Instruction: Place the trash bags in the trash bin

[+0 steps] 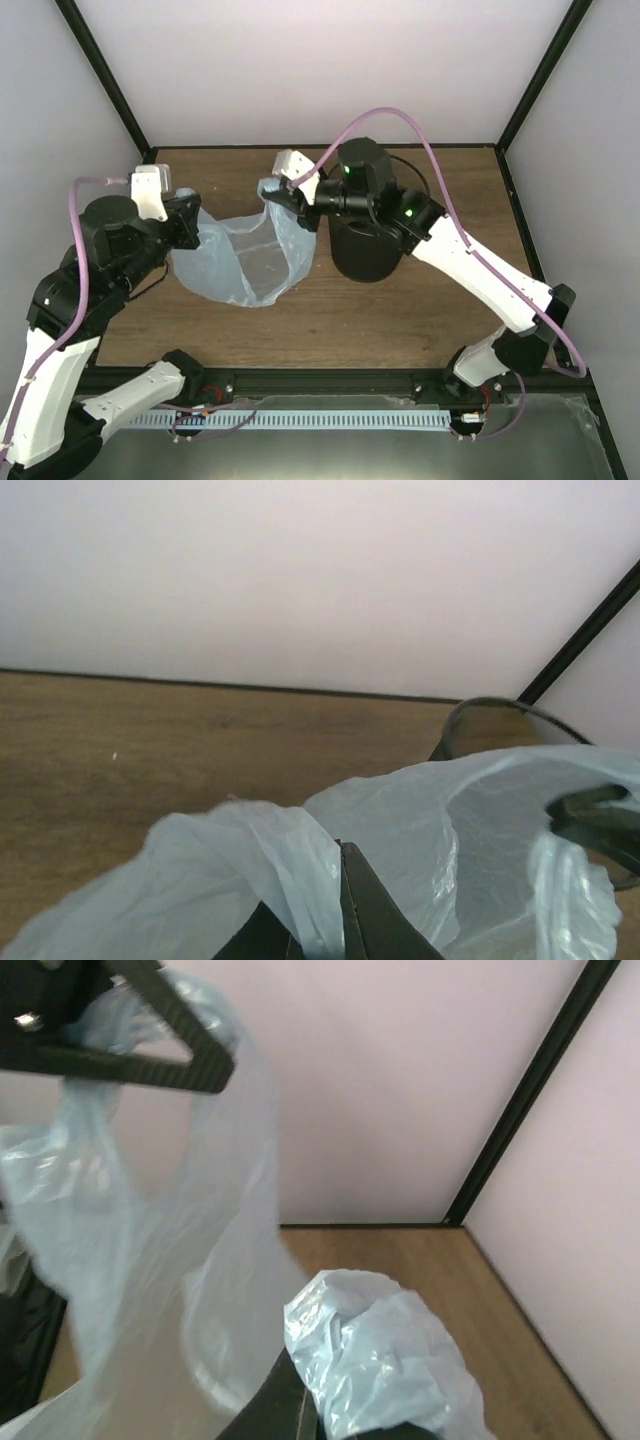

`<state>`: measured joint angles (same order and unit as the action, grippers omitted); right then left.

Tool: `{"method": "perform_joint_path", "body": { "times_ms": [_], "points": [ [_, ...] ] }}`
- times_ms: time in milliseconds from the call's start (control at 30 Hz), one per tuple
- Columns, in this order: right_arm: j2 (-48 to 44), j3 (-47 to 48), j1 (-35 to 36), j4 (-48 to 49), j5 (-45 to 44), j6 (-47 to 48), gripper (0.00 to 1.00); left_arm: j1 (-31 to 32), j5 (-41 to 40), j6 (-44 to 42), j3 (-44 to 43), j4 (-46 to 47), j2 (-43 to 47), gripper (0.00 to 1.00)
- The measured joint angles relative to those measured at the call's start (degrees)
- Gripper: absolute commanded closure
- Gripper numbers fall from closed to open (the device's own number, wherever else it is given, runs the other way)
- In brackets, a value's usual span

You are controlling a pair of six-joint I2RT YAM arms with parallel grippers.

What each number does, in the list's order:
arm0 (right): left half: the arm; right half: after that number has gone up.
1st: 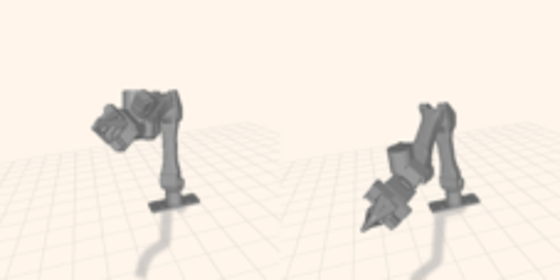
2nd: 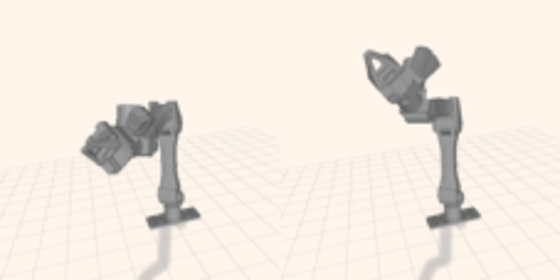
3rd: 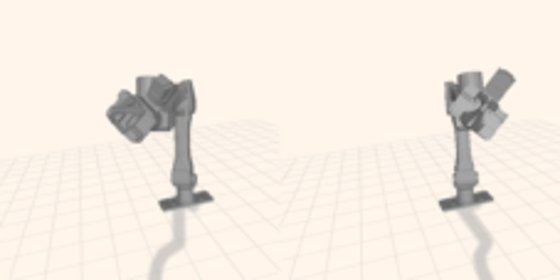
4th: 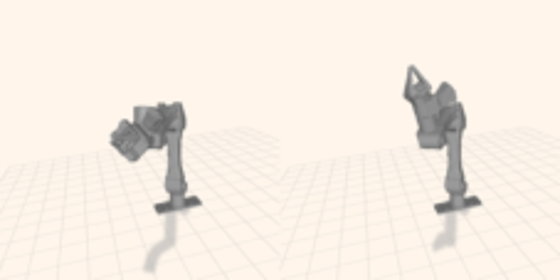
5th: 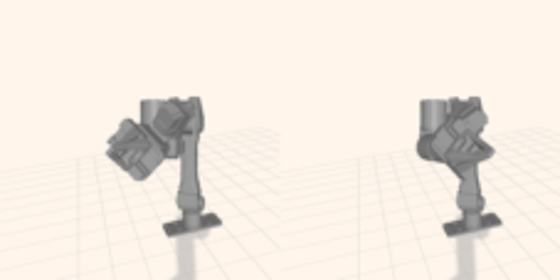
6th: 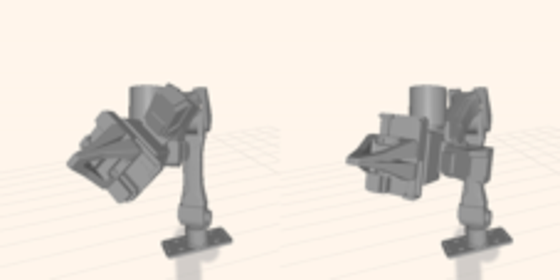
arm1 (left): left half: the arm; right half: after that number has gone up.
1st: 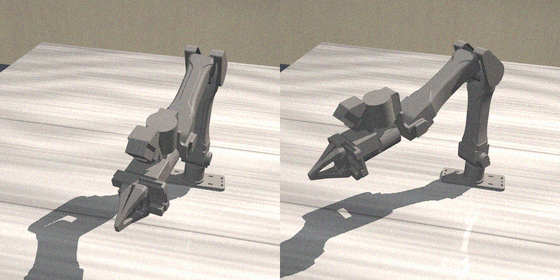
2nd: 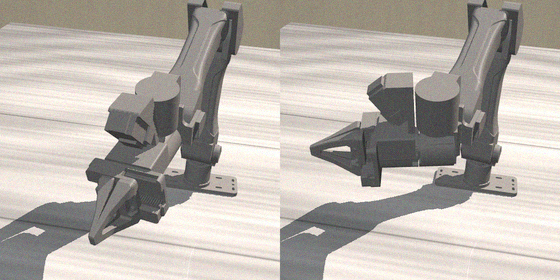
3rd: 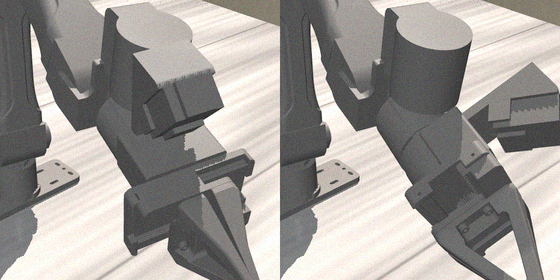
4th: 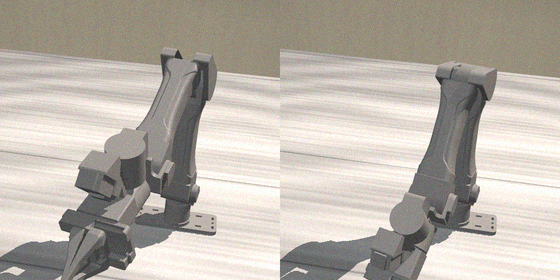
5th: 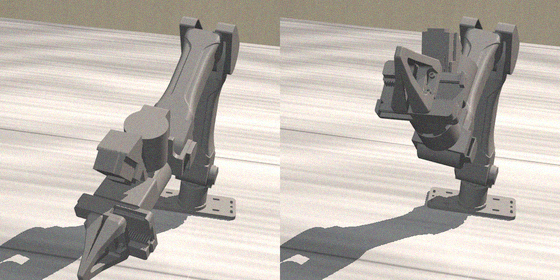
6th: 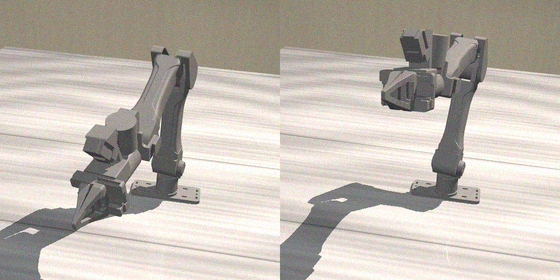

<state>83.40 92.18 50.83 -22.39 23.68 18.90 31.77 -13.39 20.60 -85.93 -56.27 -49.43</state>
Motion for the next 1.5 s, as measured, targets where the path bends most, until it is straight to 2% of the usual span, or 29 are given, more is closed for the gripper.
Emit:
{"method": "perform_joint_path", "body": {
  "times_ms": [367, 633, 833, 1167, 1500],
  "points": [
    [11.9, 30.9, -0.5, -2.8, -6.3, 4.9, 0.99, 0.0, 5.1, -3.5, -17.1, 1.8, -7.6, 0.96],
    [12.5, 42.3, -0.5, 1.4, -12.4, 9.9, 0.99, 0.0, 11.3, -4.2, -24.0, 6.1, -13.5, 0.96],
    [10.3, 41.8, -0.6, 4.8, -19.2, 14.5, 0.99, 0.0, 16.2, -3.7, -25.5, 9.5, -16.5, 0.96],
    [1.1, 30.4, -4.9, 7.0, -30.7, 18.6, 0.99, 0.3, 26.3, 0.5, -23.5, 18.0, -22.0, 0.96],
    [-5.4, 30.0, -7.2, 8.8, -34.5, 22.9, 0.99, 6.9, 30.5, 1.4, -26.6, 21.7, -31.6, 0.96]
  ]
}}
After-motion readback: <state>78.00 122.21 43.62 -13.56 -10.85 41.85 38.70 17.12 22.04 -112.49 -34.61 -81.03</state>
